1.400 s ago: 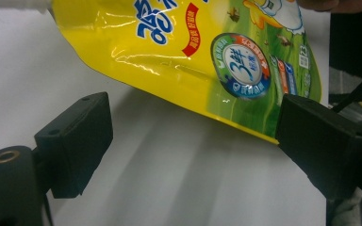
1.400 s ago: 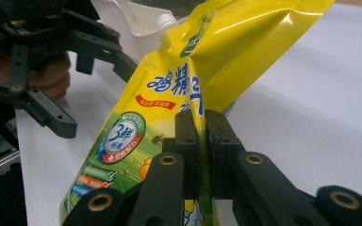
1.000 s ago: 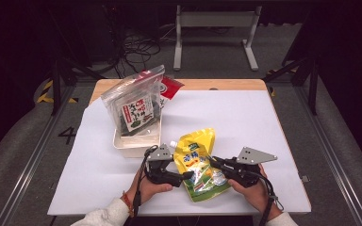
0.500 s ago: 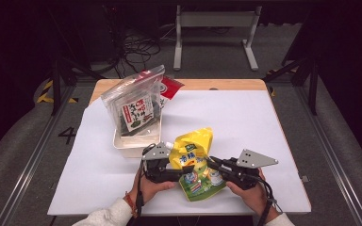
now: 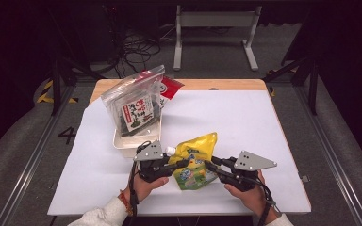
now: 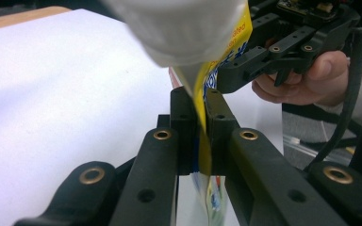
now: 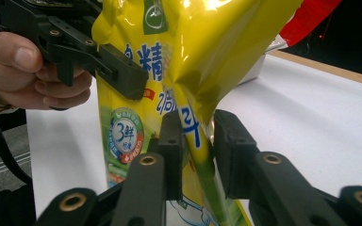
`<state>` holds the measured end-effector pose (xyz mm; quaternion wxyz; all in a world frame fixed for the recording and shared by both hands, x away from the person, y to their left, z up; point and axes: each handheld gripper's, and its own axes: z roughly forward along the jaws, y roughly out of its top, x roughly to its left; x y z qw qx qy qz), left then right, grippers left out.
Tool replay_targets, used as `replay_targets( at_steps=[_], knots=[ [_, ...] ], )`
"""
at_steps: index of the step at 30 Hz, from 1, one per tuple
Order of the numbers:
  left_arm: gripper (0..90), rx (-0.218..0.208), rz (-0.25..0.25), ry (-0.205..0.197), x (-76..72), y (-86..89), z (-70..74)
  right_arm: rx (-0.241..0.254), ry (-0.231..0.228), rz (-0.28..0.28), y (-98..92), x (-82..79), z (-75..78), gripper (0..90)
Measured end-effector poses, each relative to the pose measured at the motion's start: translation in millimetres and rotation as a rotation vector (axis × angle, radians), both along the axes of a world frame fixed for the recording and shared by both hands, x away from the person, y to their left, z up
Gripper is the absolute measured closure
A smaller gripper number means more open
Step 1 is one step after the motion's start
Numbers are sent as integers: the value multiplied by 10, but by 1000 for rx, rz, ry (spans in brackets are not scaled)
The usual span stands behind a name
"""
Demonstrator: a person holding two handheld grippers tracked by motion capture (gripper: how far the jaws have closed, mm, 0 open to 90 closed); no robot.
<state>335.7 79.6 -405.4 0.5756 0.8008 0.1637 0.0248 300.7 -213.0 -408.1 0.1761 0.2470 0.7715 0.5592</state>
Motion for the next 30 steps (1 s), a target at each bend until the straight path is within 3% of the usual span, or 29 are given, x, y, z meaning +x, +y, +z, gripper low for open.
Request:
replay_targets(
  at_steps=[7, 17, 21, 25, 30],
  knots=[
    [854, 9, 7, -44, -24, 54, 88, 2, 6, -9, -69, -47, 54, 531],
    [854, 18, 24, -96, -46, 159, 191, -1, 33, -49, -250, -58, 69, 394],
    [854, 22, 32, -116, -38, 199, 244, -52, 52, -84, -332, -51, 25, 352],
    [854, 35, 37, -139, -41, 213, 289, -137, 88, -113, -408, -55, -52, 280],
    [854, 31, 47, -138, -34, 249, 308, -180, 126, -141, -492, -98, -110, 248]
  ],
)
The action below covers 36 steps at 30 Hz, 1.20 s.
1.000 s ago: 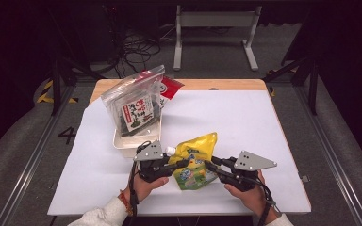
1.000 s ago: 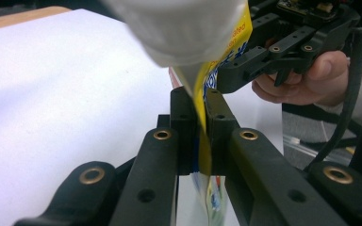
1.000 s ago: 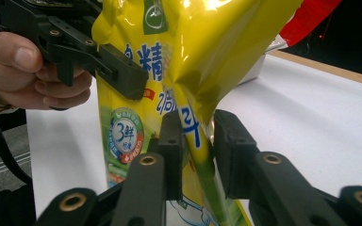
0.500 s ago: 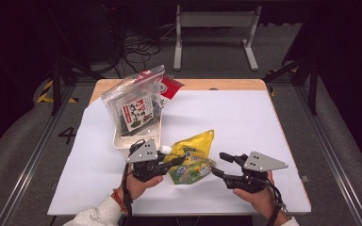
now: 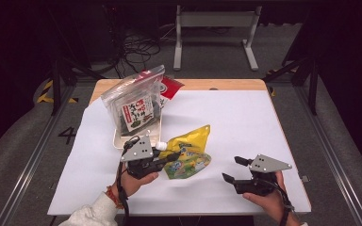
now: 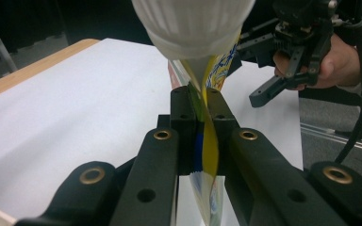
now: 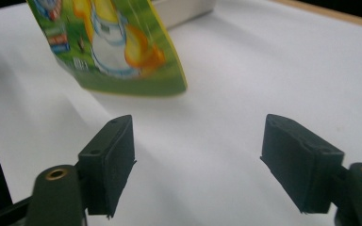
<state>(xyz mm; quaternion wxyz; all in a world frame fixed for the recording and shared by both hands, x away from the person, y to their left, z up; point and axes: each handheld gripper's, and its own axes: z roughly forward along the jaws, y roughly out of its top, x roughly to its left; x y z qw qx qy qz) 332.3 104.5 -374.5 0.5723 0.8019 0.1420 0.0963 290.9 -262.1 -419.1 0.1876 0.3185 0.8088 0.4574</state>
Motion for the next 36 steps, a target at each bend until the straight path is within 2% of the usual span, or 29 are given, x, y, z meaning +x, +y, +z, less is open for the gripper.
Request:
replay_targets(
  at_steps=[1, 5, 6, 16, 26, 36],
  knots=[
    [853, 3, 2, -6, 3, 21, 10, -25, 11, -11, -30, -21, -33, 238],
    [853, -1, 12, -16, 5, 65, 34, -40, 32, -13, -63, -30, -77, 226],
    [854, 0, 15, -22, 6, 81, 44, -51, 49, -14, -73, -20, -103, 221],
    [853, -9, 33, -43, -9, 198, 112, -53, 83, -11, -39, 42, -182, 179],
    [854, -30, 72, -81, -19, 417, 249, -46, 59, -15, -39, 57, -168, 136],
    [854, -40, 111, -117, 29, 609, 356, -43, 66, -16, -36, 67, -181, 138]
  ],
)
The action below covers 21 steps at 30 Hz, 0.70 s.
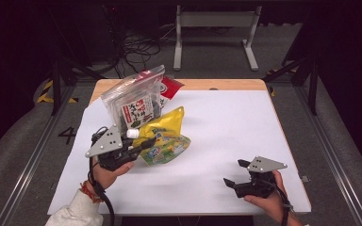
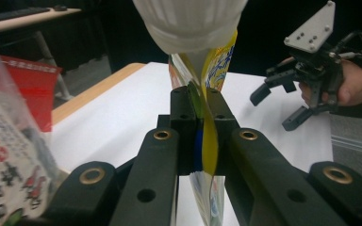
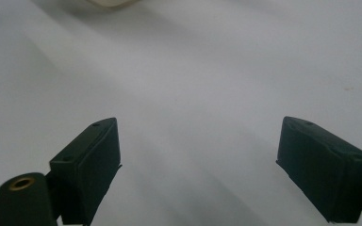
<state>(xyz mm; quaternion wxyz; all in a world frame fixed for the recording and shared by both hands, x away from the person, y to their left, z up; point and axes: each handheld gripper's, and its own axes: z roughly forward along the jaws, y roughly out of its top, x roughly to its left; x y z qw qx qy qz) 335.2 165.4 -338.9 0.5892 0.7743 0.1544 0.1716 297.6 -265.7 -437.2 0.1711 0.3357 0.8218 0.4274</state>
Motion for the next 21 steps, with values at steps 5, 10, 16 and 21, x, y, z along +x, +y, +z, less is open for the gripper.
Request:
replay_targets(
  at_steps=[5, 10, 16, 21],
  knots=[
    [853, -7, 30, -19, 32, 109, 72, 4, 6, 0, 11, 7, -13, 138],
    [853, -10, 57, -46, 72, 196, 160, 16, 12, 1, 6, 9, -19, 138],
    [853, 24, 78, -63, 164, 332, 223, 20, 16, 9, 12, 10, -30, 138],
    [853, 36, 69, -63, 249, 406, 224, 17, 20, 8, 21, 16, -45, 138]
  ],
)
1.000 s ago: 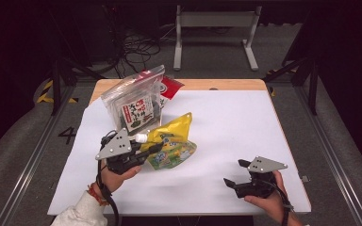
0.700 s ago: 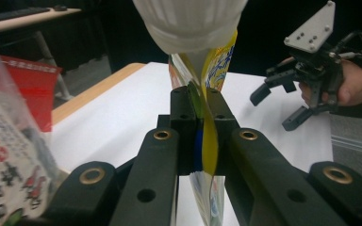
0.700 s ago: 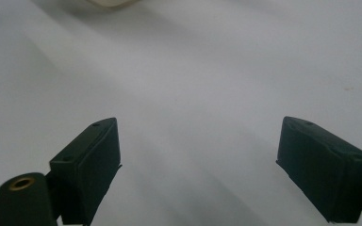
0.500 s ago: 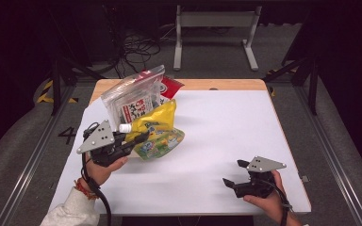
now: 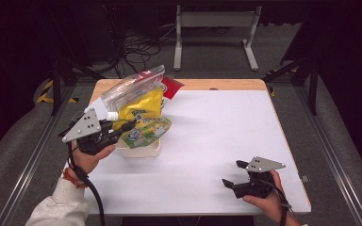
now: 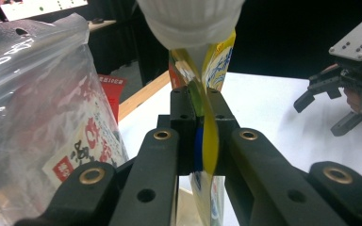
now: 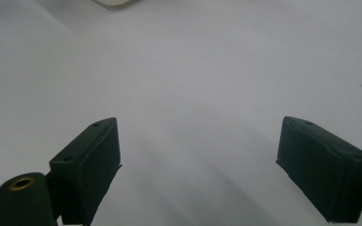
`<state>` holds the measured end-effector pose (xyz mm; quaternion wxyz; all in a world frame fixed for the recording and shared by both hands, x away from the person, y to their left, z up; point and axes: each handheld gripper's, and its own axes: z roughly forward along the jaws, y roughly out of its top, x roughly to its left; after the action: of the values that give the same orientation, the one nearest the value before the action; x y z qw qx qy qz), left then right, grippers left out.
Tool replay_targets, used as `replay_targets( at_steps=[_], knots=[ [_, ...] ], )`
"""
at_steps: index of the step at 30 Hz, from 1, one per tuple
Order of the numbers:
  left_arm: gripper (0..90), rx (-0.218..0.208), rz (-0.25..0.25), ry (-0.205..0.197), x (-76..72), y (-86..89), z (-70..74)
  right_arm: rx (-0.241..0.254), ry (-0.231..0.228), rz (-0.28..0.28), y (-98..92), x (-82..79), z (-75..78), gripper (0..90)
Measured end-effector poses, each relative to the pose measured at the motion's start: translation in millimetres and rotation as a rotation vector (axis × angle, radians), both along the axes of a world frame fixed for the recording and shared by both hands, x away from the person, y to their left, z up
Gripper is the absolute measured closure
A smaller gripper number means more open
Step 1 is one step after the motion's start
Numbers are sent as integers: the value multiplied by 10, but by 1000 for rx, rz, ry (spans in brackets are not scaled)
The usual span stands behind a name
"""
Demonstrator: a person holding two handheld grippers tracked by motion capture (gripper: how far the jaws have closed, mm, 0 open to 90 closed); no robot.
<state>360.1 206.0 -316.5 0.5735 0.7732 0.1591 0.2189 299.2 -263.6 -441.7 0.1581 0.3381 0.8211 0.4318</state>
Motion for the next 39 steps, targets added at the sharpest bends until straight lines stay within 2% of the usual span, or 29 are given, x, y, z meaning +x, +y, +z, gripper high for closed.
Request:
replay_targets(
  at_steps=[3, 4, 6, 10, 14, 20, 26, 32, 36, 39],
  knots=[
    [853, 17, 10, 2, 23, 17, -9, -1, 1, 2, 8, 0, -3, 138],
    [853, 36, 17, -1, 54, 45, -14, -2, 3, 3, 10, 1, -6, 138],
    [853, 33, 20, 0, 67, 56, -18, 0, 5, 1, 9, 4, -12, 138],
    [853, 71, -14, 13, 122, 96, -51, 1, 6, -1, 7, 7, -15, 138],
    [853, 102, -20, 19, 149, 115, -95, 6, 6, -2, 6, 8, -13, 138],
    [853, 146, -45, 58, 203, 145, -194, 1, 7, 2, 21, 8, -19, 138],
    [854, 151, -34, 100, 256, 177, -311, -2, 12, 3, 25, 10, -27, 138],
    [853, 141, -32, 123, 274, 200, -375, -6, 15, 4, 30, 9, -31, 139],
    [853, 153, -28, 141, 287, 171, -449, -5, 16, 5, 33, 9, -31, 139],
    [854, 130, -28, 155, 297, 191, -488, -5, 18, 7, 37, 9, -33, 140]
  ],
)
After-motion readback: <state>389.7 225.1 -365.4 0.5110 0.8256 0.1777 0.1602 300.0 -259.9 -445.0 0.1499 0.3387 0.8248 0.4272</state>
